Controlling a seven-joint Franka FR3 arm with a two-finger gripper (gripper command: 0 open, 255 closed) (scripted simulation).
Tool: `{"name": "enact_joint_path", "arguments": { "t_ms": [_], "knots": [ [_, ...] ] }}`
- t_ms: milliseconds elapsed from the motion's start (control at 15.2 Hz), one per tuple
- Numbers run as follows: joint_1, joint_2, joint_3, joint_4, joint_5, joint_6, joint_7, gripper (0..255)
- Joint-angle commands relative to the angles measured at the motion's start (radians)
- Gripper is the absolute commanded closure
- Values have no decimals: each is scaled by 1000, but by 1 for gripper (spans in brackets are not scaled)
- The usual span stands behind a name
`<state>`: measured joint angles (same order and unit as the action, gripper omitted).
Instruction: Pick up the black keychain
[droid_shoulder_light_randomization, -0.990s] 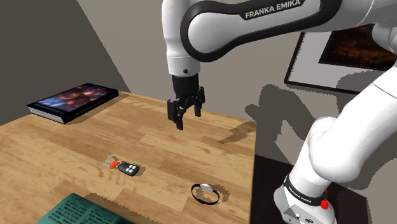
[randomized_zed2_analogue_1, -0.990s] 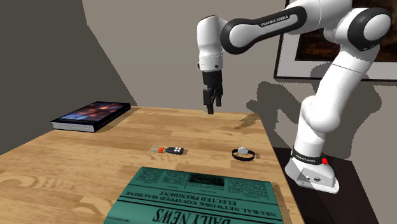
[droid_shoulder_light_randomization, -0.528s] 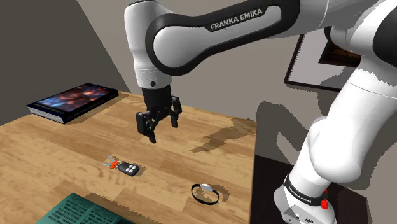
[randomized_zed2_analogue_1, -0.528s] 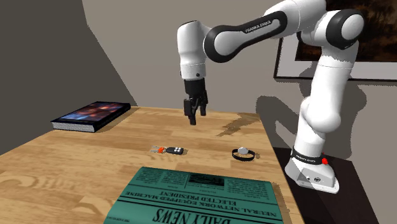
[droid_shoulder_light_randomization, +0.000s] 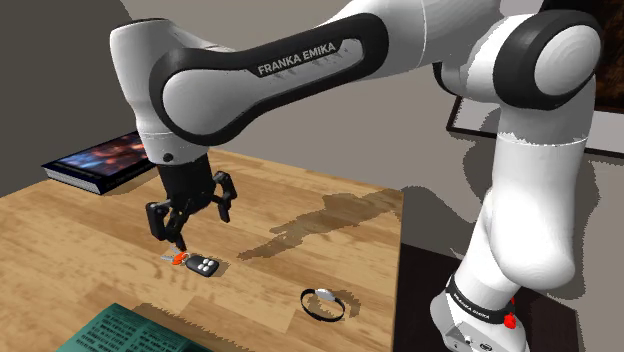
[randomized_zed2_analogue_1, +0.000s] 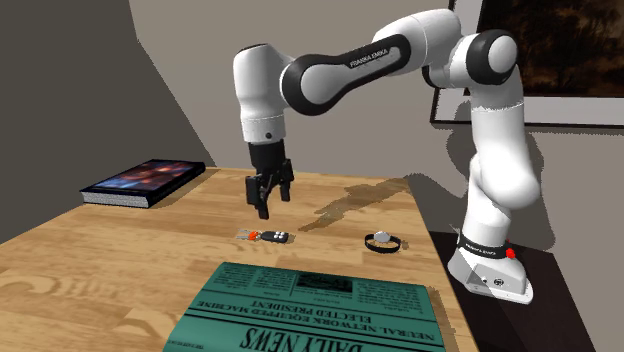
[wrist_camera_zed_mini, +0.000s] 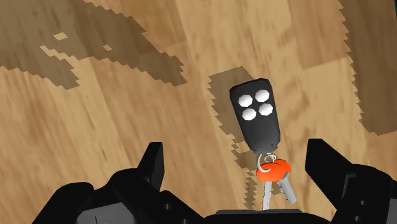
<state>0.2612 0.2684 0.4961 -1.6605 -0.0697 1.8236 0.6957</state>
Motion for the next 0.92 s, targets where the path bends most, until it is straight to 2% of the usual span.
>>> {"name": "enact_joint_path", "arguments": {
  "t_ms": [0,66,660,726,858],
  "knots": [
    [35,80,2,89,-36,-14,37,0],
    [50,110,1,125,-49,-21,48,0],
    [50,130,-6,51,-60,72,52,0],
    [52,135,-7,56,-62,70,53,255],
    [52,134,-7,55,-62,71,53,255]
  ]
}}
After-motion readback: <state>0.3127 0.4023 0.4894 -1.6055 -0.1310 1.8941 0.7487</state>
